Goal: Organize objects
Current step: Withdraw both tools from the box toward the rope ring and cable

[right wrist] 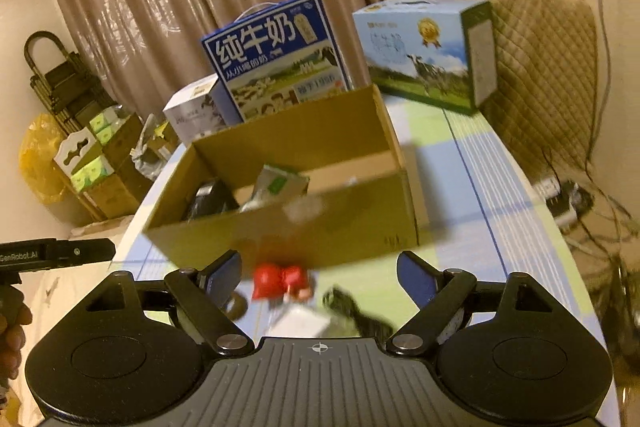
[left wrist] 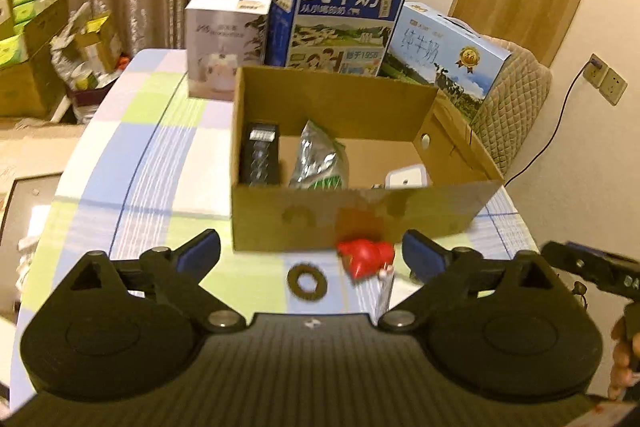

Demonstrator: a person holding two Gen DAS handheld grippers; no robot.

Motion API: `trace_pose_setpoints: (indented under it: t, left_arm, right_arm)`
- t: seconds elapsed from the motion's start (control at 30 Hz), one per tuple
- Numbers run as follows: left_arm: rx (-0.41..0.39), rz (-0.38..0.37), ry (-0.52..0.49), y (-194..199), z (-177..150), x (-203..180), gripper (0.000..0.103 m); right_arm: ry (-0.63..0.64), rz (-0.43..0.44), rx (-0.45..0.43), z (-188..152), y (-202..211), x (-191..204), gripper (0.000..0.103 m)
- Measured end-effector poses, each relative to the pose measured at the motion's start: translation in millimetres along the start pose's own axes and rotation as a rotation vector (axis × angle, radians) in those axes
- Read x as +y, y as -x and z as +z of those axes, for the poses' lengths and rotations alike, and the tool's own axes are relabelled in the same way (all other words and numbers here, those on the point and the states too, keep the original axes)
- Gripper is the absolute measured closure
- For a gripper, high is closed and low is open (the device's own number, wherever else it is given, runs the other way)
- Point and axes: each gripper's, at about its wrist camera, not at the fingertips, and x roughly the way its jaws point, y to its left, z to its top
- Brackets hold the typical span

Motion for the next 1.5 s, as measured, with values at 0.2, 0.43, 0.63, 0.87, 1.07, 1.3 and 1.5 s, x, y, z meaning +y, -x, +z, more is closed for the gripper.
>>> trace_pose_setpoints:
  t: [0.2,0.43,0.63,0.87,1.07,1.3,1.5]
  left_arm:
    - [0.015,0.018,0.035,29,-36,4,0.001]
    - [0.013,0.058,0.014,63,-68,-5,0.001]
    - [0.001,0.068,-0.011,91,-86,-19,0.001]
    - [-0.013,0.069,-0.019,110,-100,-26,0.001]
    - [-0.016,0.061,-0.050,102,-105,-25,0.001]
    - [-0.028,0.059,-0.059,87,-101,-19,0.001]
    - [-0.024,0.047,-0.063,59,-89,-16,0.001]
  right_arm:
    - [-0.039,-0.020,0.003,-39,38,-3,0.021]
    - [-0.029,-0.028,-0.008,-62,76,-4,0.021]
    - [-0.003,-0.012,-0.022,-73,103,2,0.021]
    - [0.014,-0.003,-0.023,-80,114,10,0.021]
    - [0.026,-0.021,-0.022,-82,112,13,0.021]
    - [0.043,-0.045,-0.019,-86,110,11,0.021]
    - [0.062,-0.037,0.007,-79,84,-3,0.021]
